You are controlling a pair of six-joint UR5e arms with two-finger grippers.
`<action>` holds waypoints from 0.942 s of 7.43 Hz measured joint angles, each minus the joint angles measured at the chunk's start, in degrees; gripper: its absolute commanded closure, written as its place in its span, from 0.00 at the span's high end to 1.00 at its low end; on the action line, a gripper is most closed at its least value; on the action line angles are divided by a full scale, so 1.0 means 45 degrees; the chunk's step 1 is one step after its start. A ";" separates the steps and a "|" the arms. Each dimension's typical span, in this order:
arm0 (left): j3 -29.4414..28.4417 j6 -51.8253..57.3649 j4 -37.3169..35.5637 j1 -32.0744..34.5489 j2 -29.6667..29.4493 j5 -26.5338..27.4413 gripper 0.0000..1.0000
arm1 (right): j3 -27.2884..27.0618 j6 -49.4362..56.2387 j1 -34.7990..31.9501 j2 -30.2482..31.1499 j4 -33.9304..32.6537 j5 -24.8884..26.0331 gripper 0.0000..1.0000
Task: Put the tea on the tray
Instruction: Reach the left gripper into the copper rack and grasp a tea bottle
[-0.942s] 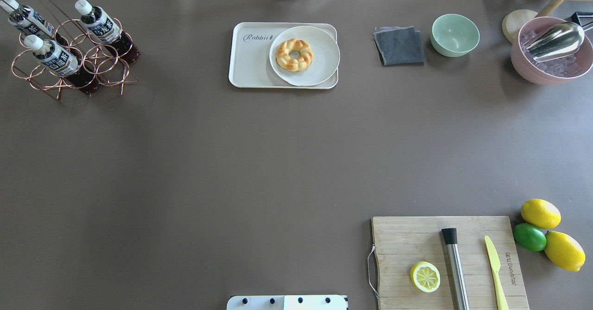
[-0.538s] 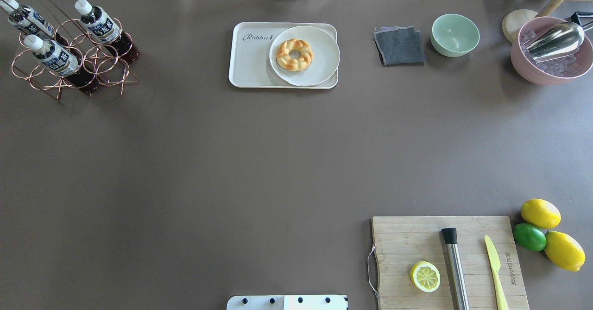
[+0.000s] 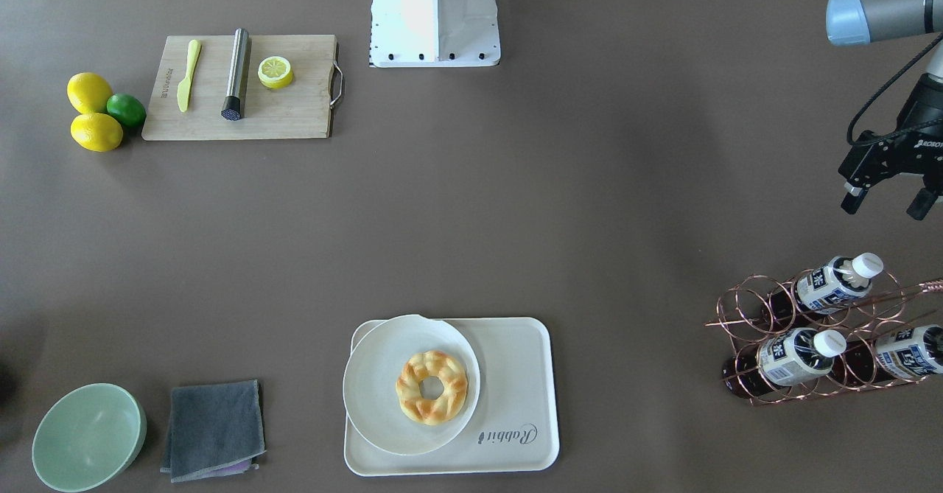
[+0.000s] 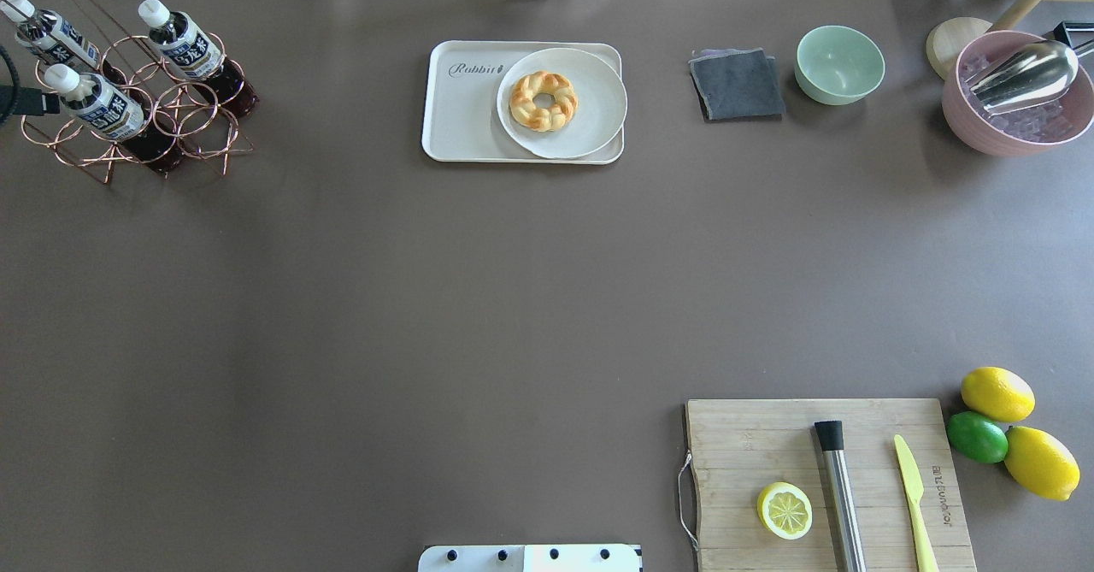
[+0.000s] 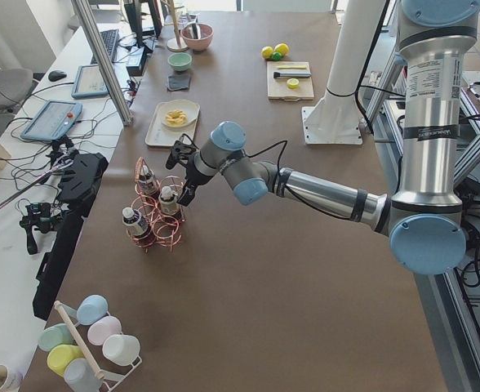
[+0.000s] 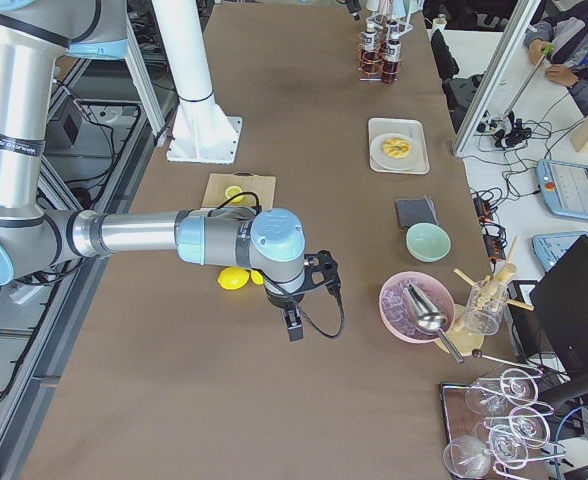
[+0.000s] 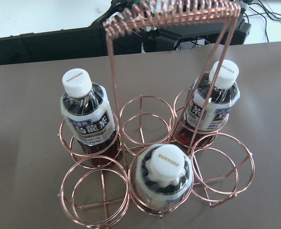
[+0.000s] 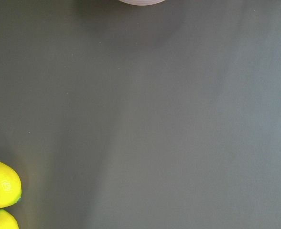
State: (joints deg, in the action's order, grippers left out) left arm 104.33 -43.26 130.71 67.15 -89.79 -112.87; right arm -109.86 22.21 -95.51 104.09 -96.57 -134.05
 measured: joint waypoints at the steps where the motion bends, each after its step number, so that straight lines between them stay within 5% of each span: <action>1: -0.0368 -0.0393 0.0167 -0.0363 -0.0434 0.0470 0.93 | -0.0037 -0.0022 0.0081 -0.0026 0.0006 0.0000 0.99; 6: -0.2129 -0.0285 0.1521 -0.0586 -0.1451 0.0917 0.83 | -0.0321 -0.0296 0.0230 -0.0082 0.0025 0.0220 0.99; 7: -0.2314 -0.0064 0.1534 -0.0586 -0.1526 0.0920 0.69 | -0.0370 -0.0478 0.0269 -0.0083 0.0027 0.0291 0.99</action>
State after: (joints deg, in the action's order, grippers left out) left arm 93.92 -43.55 137.61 64.52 -96.65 -108.73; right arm -111.52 20.06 -94.30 103.71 -96.45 -132.74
